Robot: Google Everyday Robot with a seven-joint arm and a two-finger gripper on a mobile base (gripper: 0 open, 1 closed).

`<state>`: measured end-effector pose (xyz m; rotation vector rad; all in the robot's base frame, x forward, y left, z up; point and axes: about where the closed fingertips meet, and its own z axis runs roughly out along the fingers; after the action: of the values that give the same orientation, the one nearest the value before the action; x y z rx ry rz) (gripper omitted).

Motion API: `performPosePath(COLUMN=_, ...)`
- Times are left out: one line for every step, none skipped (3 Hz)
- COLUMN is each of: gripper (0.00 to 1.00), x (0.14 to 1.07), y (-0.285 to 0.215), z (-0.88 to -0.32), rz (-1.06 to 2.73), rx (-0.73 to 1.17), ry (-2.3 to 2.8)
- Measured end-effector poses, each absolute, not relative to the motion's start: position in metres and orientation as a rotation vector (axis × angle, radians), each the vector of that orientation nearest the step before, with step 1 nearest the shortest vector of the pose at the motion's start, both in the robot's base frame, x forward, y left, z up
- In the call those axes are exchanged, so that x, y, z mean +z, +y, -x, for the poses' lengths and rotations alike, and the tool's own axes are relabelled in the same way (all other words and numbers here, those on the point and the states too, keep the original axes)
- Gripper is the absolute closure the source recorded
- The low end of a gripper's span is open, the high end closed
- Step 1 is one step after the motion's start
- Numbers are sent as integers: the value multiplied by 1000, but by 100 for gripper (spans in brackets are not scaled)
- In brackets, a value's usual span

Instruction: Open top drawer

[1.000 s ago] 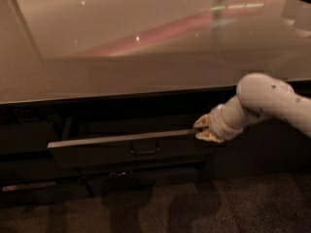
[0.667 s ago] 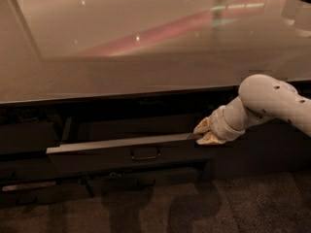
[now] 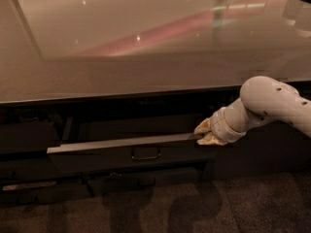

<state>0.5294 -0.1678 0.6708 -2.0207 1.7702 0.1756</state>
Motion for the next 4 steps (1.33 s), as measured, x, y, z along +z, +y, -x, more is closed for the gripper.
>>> performPosePath(gripper=100, x=669, y=-166, z=-514, rz=2039, rx=160, ry=1734)
performPosePath(gripper=100, x=671, y=-166, z=-514, rz=2039, rx=160, ry=1734)
performPosePath(gripper=100, x=666, y=-166, z=-502, rz=2051, rx=166, ry=1723)
performPosePath(gripper=100, x=670, y=-166, z=-502, rz=2051, rx=166, ry=1723)
